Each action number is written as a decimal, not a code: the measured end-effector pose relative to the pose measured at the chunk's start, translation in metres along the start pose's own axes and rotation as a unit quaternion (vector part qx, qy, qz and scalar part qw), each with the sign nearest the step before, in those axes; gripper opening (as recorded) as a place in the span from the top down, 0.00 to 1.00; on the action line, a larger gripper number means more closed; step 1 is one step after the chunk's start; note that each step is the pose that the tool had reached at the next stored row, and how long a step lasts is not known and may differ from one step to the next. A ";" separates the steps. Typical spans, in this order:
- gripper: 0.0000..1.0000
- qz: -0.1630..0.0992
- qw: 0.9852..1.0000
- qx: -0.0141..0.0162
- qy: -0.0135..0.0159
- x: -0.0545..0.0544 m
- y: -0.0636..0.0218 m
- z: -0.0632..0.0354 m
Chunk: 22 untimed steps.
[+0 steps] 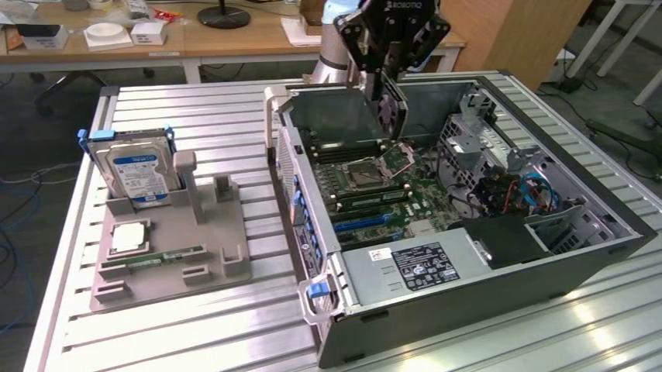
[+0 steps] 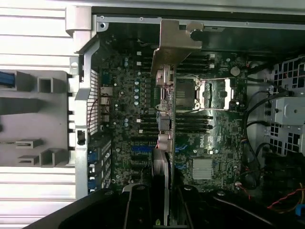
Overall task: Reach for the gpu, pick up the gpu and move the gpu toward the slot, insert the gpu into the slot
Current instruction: 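Pick up the gpu and move the gpu toward the slot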
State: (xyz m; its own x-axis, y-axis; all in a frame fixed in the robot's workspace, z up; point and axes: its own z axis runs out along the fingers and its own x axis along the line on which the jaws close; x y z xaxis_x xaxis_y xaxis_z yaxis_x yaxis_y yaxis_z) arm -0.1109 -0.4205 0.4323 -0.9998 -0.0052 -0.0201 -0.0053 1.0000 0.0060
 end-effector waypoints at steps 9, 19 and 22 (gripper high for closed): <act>0.73 0.000 1.000 0.000 0.000 -0.020 -0.0001 0.0008; 0.73 -0.001 1.000 0.000 0.000 -0.040 -0.0002 0.0020; 0.73 -0.001 1.000 0.000 0.000 -0.049 -0.0003 0.0024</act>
State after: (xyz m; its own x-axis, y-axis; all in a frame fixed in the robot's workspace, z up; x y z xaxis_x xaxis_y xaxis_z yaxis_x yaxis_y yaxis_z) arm -0.0619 -0.4205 0.4309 -0.9998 -0.0071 -0.0201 -0.0072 1.0000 0.0059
